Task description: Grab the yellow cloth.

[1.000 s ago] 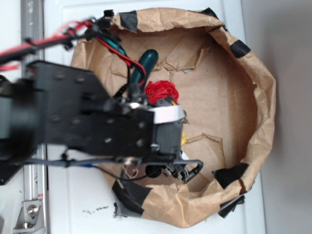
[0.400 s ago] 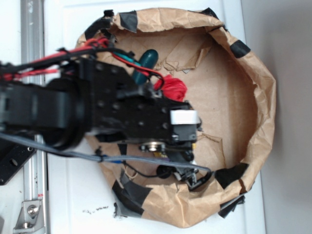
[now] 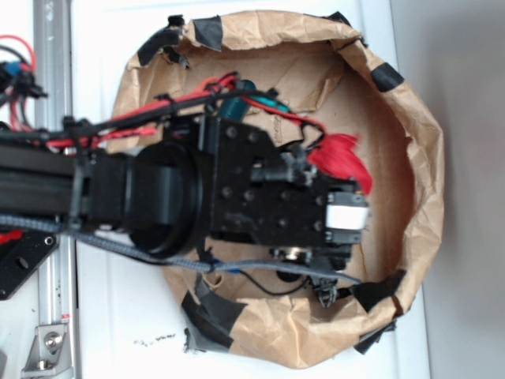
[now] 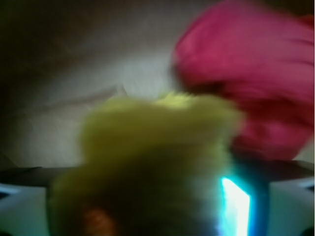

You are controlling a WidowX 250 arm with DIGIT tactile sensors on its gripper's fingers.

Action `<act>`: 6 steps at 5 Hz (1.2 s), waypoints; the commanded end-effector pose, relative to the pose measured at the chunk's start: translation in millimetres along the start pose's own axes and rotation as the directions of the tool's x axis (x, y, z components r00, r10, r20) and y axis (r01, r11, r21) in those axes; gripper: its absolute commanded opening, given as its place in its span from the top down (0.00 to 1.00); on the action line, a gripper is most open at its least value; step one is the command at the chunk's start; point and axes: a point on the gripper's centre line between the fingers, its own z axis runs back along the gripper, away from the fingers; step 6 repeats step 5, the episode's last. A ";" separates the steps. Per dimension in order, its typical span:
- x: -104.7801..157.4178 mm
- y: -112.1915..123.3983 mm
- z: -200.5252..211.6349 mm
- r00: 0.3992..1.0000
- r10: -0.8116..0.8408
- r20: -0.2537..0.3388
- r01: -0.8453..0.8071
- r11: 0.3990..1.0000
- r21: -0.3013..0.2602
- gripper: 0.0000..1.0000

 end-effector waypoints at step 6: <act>4.1 25.1 126.2 0.957 -0.281 -0.068 0.286 0.955 0.075 1.00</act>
